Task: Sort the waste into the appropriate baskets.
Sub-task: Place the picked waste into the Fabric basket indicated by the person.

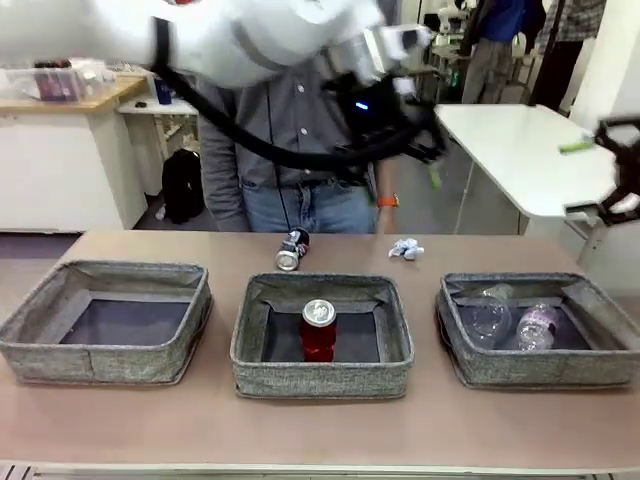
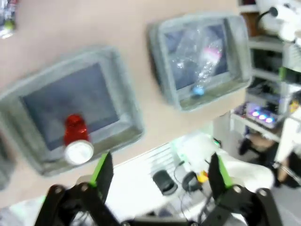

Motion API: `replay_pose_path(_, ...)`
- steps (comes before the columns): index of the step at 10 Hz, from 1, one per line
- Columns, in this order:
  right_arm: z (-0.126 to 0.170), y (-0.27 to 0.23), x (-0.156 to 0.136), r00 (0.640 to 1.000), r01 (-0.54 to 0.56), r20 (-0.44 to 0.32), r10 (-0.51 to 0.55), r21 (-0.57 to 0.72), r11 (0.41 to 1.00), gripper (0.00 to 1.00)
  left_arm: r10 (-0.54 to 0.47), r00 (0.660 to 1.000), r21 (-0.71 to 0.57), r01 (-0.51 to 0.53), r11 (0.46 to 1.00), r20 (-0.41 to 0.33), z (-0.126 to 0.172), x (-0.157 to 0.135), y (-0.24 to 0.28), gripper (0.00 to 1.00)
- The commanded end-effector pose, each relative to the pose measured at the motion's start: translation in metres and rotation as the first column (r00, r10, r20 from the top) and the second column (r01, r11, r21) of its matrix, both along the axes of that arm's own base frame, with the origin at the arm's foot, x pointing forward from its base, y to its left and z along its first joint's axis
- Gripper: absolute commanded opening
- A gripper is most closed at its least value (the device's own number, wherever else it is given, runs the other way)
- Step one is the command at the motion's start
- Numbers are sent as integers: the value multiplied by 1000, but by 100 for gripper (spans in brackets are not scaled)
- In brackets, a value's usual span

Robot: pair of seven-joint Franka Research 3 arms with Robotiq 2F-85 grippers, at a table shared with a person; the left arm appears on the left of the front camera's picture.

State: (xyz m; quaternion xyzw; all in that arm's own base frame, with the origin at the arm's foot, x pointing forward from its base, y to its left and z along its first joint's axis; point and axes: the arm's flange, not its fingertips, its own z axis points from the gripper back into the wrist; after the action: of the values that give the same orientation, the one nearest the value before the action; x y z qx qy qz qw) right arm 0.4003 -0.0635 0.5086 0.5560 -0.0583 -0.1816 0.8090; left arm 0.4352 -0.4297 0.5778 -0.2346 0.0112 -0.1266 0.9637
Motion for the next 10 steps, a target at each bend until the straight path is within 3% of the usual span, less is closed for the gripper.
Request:
replay_pose_path(1, -3, 57, 29, 990, -143, 8, 143, 25, 989, 100, 122, 992, -138, -126, 982, -39, -11, -39, 99, 100)
replay_pose_path(4, -18, 134, 33, 928, -365, 4, 373, 217, 905, 100, 286, 947, -320, -320, 892, -149, -16, -61, 194, 100)
replay_pose_path(5, -19, 149, 27, 931, -352, 5, 365, 283, 892, 100, 282, 937, -386, -342, 857, -204, -20, -66, 213, 100)
replay_pose_path(7, -14, 160, 24, 965, -248, 22, 263, 413, 876, 100, 205, 926, -564, -357, 745, -315, -33, -71, 234, 100)
replay_pose_path(8, -14, 159, 27, 976, -200, 12, 215, 430, 880, 100, 180, 932, -642, -350, 682, -316, -39, -74, 242, 100)
replay_pose_path(9, -15, 156, 30, 980, -181, -4, 201, 420, 889, 100, 70, 953, -761, -278, 586, -294, -44, -74, 246, 100)
replay_pose_path(10, -18, 155, 34, 987, -140, -21, 159, 366, 920, 100, -34, 927, -797, -303, 523, -375, -54, -69, 245, 100)
